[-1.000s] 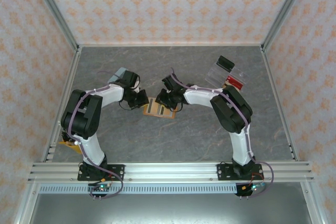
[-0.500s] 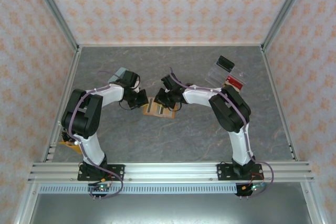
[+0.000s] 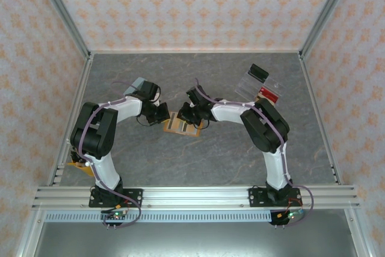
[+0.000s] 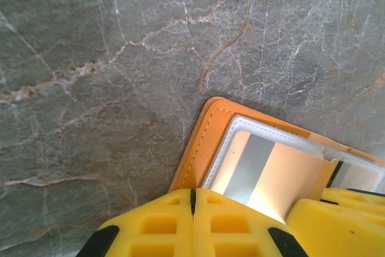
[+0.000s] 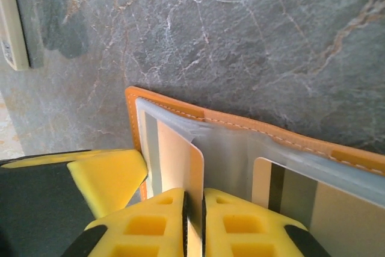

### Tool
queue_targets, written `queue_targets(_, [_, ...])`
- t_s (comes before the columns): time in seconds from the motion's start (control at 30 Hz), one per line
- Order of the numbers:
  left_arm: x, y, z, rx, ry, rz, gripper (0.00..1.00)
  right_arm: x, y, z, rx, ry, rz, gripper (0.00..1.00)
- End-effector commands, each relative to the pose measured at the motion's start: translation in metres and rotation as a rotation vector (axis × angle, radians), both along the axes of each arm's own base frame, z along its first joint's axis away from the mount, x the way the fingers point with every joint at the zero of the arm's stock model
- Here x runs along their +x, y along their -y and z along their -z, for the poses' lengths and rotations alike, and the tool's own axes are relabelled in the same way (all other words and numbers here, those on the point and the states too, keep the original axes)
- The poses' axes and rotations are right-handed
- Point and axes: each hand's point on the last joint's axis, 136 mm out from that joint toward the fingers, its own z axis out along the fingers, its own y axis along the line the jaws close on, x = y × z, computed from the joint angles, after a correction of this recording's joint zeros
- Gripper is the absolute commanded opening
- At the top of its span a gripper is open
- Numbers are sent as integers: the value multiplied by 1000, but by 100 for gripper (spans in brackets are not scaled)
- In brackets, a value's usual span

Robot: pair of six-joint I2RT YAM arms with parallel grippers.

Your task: Take the credit cards out of the card holder

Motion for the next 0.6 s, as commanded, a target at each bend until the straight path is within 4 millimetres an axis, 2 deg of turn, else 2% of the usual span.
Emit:
queue_targets(0.0, [-20, -17, 28, 106, -96, -24, 6, 0, -7, -26, 69, 55, -28, 13])
queue_targets(0.47, [-21, -19, 29, 118, -100, -24, 6, -3, -4, -35, 82, 74, -30, 12])
queue_targets(0.57, [-21, -19, 30, 117, -102, -23, 6, -3, -3, -37, 83, 80, -30, 8])
